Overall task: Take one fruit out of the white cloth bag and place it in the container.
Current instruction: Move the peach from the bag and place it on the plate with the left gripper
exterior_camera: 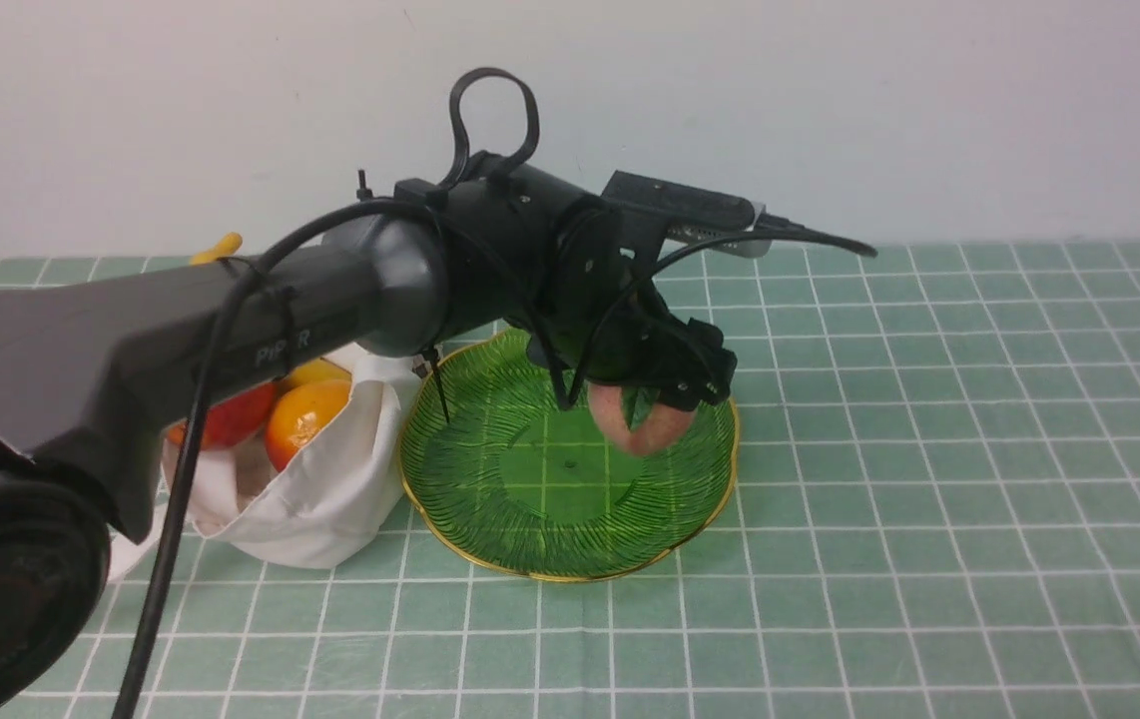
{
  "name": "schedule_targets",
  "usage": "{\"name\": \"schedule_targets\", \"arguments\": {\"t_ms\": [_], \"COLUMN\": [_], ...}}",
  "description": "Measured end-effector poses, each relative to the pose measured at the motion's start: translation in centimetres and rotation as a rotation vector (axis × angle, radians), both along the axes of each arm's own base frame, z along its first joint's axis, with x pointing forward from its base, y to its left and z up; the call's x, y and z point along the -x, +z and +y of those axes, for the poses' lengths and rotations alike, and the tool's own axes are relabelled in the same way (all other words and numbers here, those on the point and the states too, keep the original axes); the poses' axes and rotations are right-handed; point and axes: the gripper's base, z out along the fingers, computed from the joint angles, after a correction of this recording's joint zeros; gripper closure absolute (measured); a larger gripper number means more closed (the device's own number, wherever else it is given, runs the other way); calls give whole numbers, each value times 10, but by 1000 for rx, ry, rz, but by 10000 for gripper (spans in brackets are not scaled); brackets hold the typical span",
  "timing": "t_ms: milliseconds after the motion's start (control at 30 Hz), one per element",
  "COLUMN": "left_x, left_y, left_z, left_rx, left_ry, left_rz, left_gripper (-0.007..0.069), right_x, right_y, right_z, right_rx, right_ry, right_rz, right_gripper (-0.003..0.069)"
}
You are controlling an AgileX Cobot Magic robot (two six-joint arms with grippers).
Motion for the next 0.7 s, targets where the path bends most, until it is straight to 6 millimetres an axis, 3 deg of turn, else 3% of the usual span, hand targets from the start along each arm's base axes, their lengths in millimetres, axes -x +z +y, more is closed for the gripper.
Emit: {"name": "schedule_targets", "arguments": {"t_ms": [200,467,700], "left_x": [1,7,8], "left_y": [0,29,24], "left_z": [1,6,7], "left_rx": [4,27,2], "left_ry": [22,25,26], "left_rz": [20,-31,-3], "left_gripper": [-12,-12,-34], "right_x": [0,0,0], "right_y": [0,0,0], "right_z": [0,0,0], "right_rx": [0,0,0], "right_ry": [0,0,0], "right_rz": [0,0,0], "right_gripper": [674,674,674]}}
